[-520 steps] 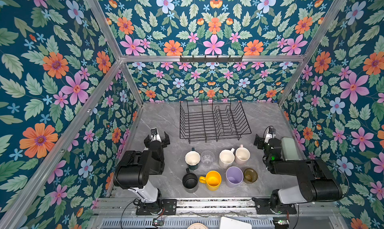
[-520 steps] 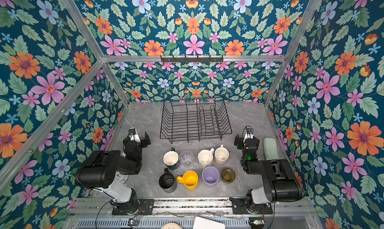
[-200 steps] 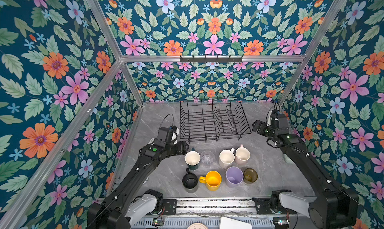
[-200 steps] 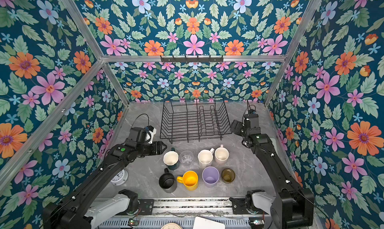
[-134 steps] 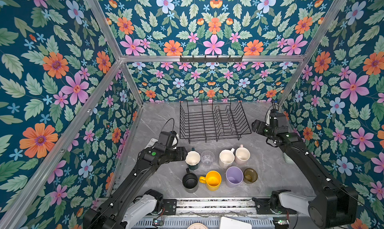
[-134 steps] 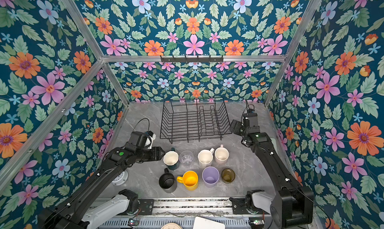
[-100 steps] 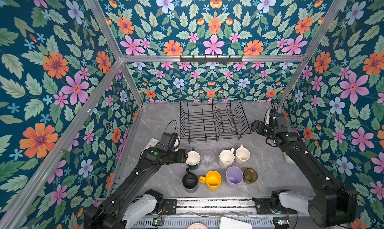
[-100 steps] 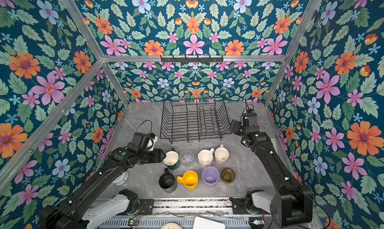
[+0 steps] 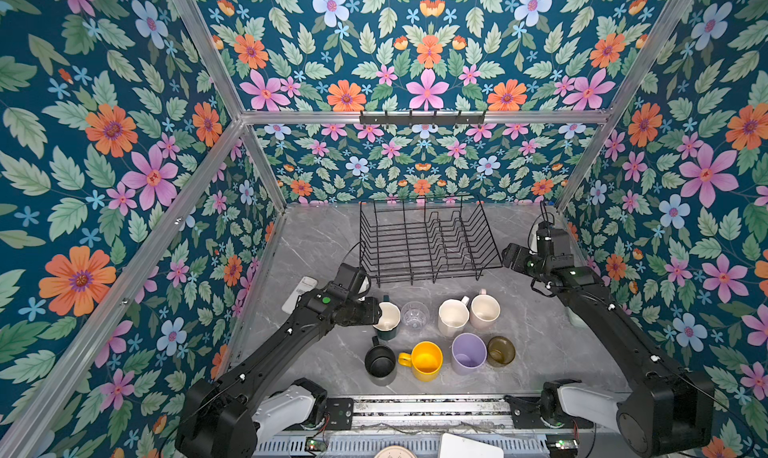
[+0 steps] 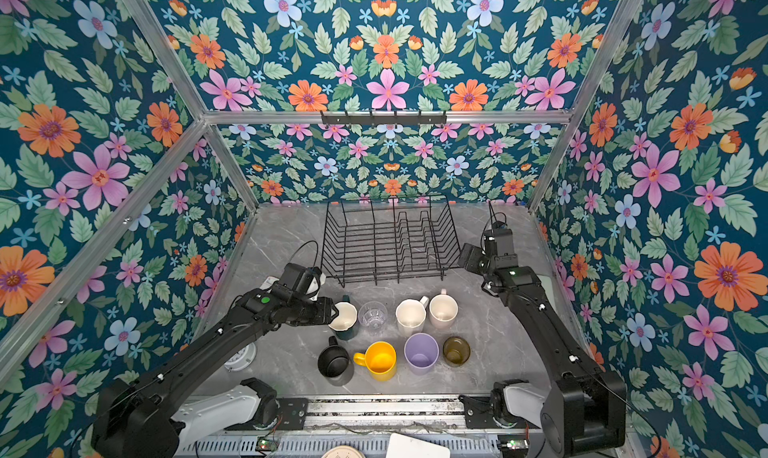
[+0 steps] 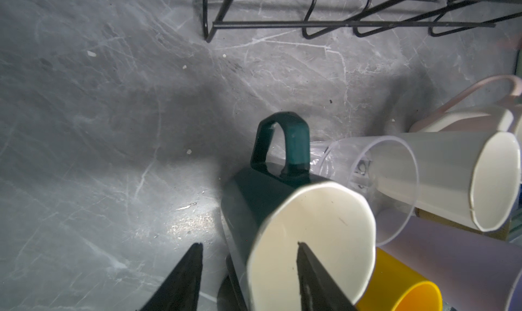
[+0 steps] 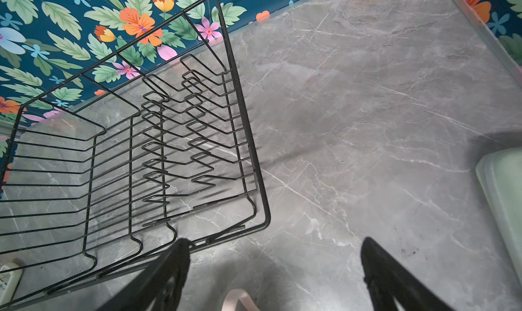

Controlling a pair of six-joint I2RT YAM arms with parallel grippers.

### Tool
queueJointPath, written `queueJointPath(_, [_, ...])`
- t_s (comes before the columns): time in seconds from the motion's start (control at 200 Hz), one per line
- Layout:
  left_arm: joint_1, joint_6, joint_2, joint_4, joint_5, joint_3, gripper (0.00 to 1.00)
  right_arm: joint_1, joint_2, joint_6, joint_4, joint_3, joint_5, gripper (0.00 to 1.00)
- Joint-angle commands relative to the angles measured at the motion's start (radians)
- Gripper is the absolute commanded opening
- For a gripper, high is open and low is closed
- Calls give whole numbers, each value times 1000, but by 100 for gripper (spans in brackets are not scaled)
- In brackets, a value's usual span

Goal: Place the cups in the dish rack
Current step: 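Reach the left gripper to the dark green mug while the right arm rises, then close the left gripper on the green mug's rim and lift it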

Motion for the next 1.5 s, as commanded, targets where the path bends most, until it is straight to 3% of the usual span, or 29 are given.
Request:
queueJointPath(0.0, [-12, -26, 18, 40, -35, -5, 50, 0, -5, -8, -4, -4, 3, 94])
queueJointPath(0.3, [-36, -47, 57, 71, -65, -7, 37, 0, -6, -13, 6, -18, 5, 94])
queueJointPath(0.45, [-40, -40, 72, 54, -105, -2, 19, 0, 0, -16, 10, -21, 3, 94])
queueJointPath(0.715, [-41, -24, 75, 22, -134, 13, 0, 0, 9, -21, 18, -22, 2, 94])
queueJointPath(0.985, [-41, 0, -5, -71, -204, 58, 0, 0, 17, -22, 21, -10, -16, 94])
queueJointPath(1.265, [-39, 109, -137, -175, -304, 235, 0, 0, -7, -21, 23, 21, -92, 94])
queueJointPath(1.495, [-39, 197, -207, -76, -359, 342, 0, 0, -69, -9, 83, 26, -249, 94])
